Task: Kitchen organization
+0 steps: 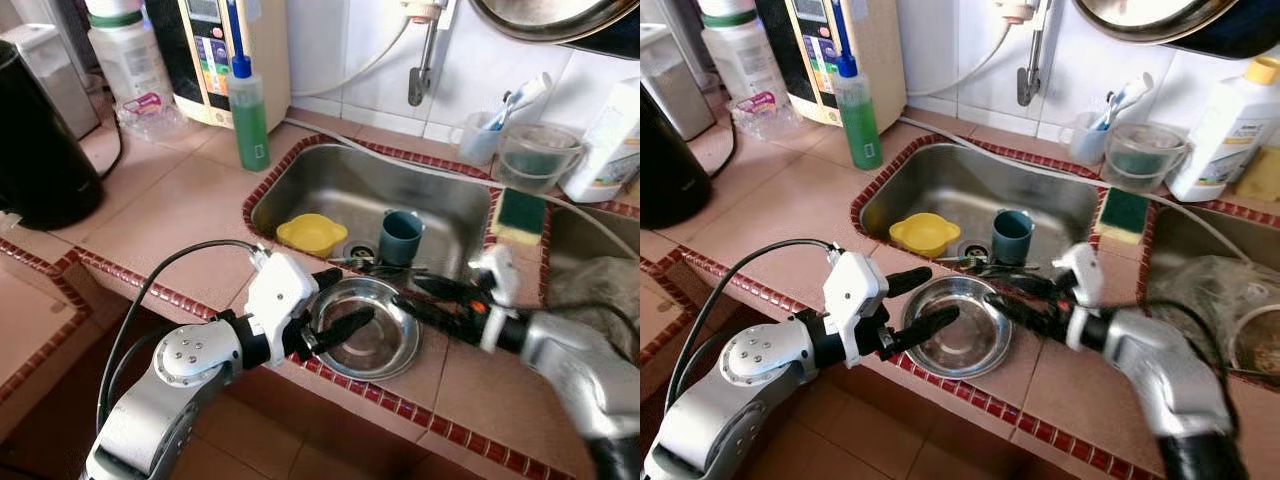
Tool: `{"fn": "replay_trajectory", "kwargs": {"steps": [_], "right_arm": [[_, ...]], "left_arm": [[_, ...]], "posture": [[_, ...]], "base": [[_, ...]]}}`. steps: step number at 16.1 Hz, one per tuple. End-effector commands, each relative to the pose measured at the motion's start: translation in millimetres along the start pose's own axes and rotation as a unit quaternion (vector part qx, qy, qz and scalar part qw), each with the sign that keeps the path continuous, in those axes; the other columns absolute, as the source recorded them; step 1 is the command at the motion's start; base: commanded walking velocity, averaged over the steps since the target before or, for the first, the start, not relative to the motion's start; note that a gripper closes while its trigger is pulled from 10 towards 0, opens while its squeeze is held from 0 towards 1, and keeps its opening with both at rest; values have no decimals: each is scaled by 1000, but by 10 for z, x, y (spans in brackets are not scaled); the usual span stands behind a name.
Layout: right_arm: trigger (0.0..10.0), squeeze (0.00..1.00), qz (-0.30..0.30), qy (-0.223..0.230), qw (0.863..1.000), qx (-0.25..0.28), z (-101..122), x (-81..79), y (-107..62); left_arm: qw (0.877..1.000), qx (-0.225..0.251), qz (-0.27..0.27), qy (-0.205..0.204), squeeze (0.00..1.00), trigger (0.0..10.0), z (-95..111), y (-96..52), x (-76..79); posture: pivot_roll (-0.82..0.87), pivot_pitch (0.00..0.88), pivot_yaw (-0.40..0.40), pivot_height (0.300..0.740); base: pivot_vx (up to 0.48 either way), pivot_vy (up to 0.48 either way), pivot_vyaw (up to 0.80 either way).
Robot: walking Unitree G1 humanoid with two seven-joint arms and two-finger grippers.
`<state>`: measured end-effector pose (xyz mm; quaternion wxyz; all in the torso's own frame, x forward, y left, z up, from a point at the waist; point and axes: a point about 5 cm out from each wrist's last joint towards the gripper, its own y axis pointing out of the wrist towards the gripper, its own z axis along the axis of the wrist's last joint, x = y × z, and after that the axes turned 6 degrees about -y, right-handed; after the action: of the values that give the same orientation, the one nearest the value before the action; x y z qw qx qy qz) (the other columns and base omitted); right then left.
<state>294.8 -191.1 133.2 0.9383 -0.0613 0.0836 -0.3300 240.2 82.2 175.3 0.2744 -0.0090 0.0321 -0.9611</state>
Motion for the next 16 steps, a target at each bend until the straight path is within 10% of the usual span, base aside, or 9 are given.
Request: {"fn": "replay_trajectory", "kwargs": {"steps": [1, 12, 16], "right_arm": [[10000, 0, -3, -2, 1000, -6, 17, 40, 57], [10000, 0, 88, -1, 990, -105, -107, 113, 230], [7098, 0, 108, 7, 985, -134, -160, 120, 209]], "left_arm": [[1000, 2, 2, 3, 0, 10000, 30, -15, 17], [1000, 15, 22, -1, 0, 10000, 82, -20, 21], [1000, 18, 25, -2, 0, 10000, 93, -17, 23]], "posture": [[-183, 86, 1, 740], [-161, 85, -26, 740], [-160, 87, -31, 740]], "base": [[0, 0, 0], [0, 0, 0], [0, 0, 0]]}}
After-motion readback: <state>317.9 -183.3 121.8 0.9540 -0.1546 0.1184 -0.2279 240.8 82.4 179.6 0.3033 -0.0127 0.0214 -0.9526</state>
